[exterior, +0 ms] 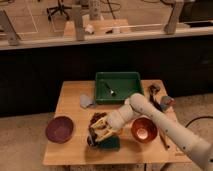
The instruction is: Place eraser in metal cup
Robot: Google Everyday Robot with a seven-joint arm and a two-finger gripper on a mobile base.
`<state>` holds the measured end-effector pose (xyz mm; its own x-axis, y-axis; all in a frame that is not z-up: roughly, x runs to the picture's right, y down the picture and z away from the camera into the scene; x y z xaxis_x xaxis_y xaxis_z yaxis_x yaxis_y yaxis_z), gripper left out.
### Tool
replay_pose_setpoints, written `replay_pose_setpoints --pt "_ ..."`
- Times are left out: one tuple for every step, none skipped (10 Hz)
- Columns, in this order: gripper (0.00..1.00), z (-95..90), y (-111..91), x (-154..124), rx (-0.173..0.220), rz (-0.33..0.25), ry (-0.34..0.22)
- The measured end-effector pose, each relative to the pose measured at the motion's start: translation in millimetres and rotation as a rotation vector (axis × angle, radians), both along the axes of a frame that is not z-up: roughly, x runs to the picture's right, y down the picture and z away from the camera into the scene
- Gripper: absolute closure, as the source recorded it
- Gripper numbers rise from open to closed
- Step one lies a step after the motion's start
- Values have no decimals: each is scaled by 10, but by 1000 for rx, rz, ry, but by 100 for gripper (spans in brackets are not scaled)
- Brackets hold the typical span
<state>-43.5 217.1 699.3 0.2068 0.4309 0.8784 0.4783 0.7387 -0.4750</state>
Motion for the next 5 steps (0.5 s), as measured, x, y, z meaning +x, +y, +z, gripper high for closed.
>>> replay_pose_setpoints --pt "20 -6 -1 -5 1 -4 -2" --pt "20 -13 -6 -2 1 -5 -3" --pt "20 -27 -15 7 -1 -2 -8" --pt "20 -44 -31 34 3 0 -13" --pt "20 -53 -48 66 9 -4 -17"
